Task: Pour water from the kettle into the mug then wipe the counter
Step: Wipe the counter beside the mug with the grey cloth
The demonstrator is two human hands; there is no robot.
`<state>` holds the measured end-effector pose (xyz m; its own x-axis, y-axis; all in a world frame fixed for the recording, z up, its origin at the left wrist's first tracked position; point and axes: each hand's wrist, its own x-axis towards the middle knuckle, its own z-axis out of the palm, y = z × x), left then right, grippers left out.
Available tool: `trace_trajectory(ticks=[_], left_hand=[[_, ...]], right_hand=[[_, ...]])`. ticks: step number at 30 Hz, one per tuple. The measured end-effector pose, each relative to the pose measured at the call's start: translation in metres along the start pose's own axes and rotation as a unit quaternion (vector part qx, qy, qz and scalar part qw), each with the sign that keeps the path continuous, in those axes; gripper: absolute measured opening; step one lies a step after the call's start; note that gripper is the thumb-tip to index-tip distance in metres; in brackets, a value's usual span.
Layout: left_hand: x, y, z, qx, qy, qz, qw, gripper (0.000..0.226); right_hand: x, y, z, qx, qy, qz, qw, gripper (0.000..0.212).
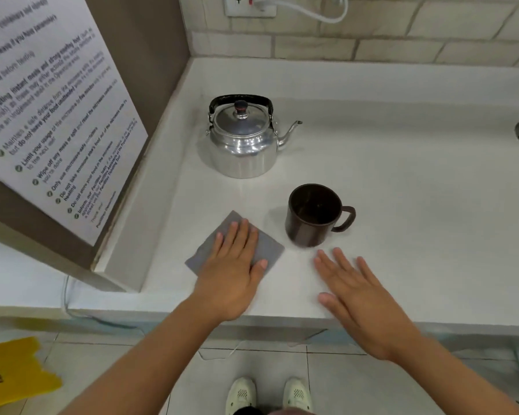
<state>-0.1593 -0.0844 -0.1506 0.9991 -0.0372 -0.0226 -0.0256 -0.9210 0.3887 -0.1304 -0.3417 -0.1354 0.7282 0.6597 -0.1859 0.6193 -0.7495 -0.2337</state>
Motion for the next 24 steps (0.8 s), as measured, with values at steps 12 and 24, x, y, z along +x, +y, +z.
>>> trace_trajectory(ticks=[12, 24], left_hand=[[0.054, -0.032, -0.001, 0.076, -0.009, 0.014, 0.997, 0.059], [0.041, 0.008, 0.012, 0.081, 0.011, -0.143, 0.986, 0.061]], right_hand=[[0.042, 0.049, -0.014, 0.044, 0.025, 0.111, 0.992, 0.06], [0.042, 0.052, -0.009, 0.047, 0.023, 0.115, 0.992, 0.061]])
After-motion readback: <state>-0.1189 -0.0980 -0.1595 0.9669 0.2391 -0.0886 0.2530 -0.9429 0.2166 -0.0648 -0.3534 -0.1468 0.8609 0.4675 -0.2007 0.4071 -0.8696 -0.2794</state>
